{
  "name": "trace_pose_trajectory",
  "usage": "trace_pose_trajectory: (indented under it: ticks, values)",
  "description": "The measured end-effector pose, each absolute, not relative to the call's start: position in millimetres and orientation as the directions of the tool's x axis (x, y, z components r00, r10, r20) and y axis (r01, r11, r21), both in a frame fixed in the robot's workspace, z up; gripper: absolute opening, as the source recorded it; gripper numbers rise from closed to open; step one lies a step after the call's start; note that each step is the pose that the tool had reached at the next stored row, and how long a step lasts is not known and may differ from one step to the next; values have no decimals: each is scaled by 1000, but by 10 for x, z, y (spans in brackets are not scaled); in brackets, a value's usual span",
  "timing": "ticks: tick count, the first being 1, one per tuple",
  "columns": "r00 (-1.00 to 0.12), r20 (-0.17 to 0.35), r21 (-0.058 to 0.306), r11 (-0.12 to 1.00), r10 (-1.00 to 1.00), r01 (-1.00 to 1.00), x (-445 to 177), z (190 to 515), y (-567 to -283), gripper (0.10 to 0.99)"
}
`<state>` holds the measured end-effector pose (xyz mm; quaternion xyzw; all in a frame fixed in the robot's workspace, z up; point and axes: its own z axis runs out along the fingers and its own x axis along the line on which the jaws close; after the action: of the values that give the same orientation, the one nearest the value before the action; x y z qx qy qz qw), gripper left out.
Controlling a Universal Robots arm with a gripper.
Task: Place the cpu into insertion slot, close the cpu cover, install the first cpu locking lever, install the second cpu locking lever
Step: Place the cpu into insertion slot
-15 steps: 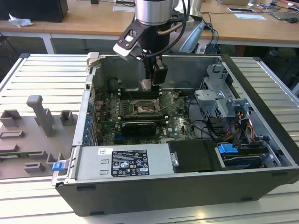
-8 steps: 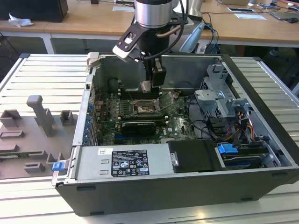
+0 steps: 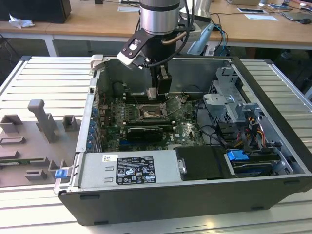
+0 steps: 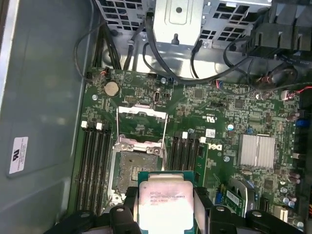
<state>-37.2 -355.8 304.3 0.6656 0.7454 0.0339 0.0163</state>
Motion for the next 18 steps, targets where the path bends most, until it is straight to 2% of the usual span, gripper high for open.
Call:
trace_pose_trajectory:
  ticks: [11, 15, 18]
  values:
    - [-102, 22, 65, 100, 995, 993, -371, 2781, -3472, 541]
    - [-3, 22, 64, 2, 1000, 998, -371, 2726, -3471, 541]
    - [23, 22, 64, -24, 999, 998, -371, 2714, -3471, 541]
